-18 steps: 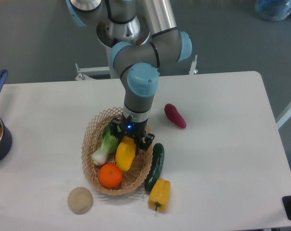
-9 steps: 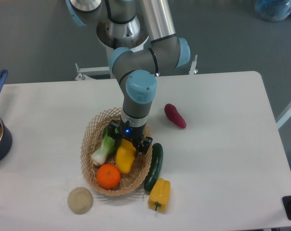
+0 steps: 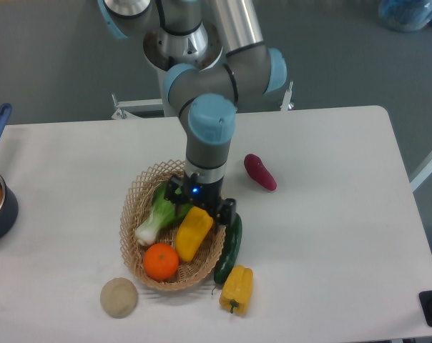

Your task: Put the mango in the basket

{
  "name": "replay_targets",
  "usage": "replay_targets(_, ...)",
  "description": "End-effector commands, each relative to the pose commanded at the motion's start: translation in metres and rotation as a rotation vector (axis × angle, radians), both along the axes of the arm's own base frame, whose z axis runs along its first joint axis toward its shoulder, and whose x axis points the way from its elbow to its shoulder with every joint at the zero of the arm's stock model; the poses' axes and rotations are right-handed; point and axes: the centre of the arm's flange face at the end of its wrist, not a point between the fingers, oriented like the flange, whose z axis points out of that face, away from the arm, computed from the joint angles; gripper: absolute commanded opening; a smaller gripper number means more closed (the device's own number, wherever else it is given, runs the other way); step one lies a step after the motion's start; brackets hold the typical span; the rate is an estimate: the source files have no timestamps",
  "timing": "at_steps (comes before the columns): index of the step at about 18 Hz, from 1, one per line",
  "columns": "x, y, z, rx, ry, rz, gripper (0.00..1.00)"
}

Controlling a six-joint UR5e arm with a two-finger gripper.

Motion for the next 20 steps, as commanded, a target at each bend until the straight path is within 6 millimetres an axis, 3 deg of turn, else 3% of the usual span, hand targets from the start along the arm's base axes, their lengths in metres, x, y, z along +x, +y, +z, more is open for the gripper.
replay_targets(6,-0.095,-0.044,0.088,0.087,0.161,0.112,1.00)
replay_targets(8,-0.121,-0.065,0.103,0.064,0.224,0.106,1.00)
replay_targets(11,-0.146,-0.098,0.110,-0.003,0.302,0.033,1.00)
replay_targets(20,-0.173,-0.201,0.115,-0.176,0.376,-0.175,1.00)
